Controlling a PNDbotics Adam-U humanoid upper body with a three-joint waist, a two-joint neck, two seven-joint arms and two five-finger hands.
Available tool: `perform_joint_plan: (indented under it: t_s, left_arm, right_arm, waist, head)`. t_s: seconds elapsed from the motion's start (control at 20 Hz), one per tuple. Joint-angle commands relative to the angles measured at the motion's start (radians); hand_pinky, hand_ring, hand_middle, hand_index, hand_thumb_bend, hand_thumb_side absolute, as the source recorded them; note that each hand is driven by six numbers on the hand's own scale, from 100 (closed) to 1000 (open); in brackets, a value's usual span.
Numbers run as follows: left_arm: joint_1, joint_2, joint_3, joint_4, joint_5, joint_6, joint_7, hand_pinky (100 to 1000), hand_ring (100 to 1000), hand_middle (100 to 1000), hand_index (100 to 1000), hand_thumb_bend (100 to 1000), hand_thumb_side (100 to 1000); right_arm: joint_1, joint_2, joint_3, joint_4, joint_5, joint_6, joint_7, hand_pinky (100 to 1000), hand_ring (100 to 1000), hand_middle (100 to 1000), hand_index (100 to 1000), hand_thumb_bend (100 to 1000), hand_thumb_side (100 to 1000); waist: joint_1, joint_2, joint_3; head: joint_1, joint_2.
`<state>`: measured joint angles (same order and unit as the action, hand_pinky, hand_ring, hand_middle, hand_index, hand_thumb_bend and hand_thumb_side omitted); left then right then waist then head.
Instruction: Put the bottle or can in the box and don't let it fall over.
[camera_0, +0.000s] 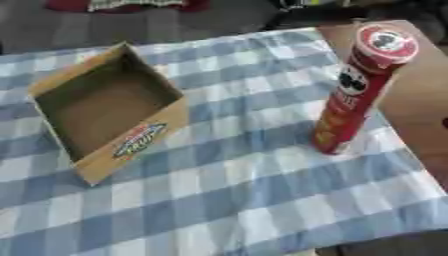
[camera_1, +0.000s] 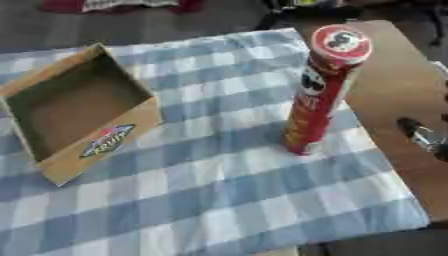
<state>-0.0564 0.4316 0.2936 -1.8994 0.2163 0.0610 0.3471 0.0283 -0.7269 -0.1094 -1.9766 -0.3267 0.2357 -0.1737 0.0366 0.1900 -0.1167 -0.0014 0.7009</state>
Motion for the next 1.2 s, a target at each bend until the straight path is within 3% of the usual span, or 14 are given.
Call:
perform_joint_plan:
  t_s: [0.05, 0.7, 1.2]
  left_arm:
    - [-0.005, 0.037, 0.011, -0.020, -0.001, -0.001, 0.001, 1000, 781, 891, 774, 498, 100]
    - [-0.002, 0.045, 0.008, -0.021, 0.000, -0.002, -0.004, 1000, 781, 891, 774, 489, 100]
    - [-0.006, 0.040, 0.000, -0.018, 0.007, -0.001, -0.016, 1000, 780, 891, 773, 477, 100]
  right_arm:
    - [-0.002, -0.041, -0.006, -0.023, -0.014, 0.000, 0.009, 869, 957, 922, 943, 507, 142]
    - [-0.019, -0.036, 0.010, -0.023, -0.006, 0.014, 0.021, 868, 957, 928, 949, 501, 144]
    - [-0.149, -0.019, 0.086, 0.027, -0.026, 0.063, 0.064, 858, 948, 934, 940, 502, 144]
  waist:
    - [-0.001, -0.024, 0.000]
    - [-0.002, -0.031, 0.006]
    - [0.002, -0.030, 0.020]
  head:
    - [0.013, 0.002]
    - [0.015, -0.003]
    - [-0.039, -0.021]
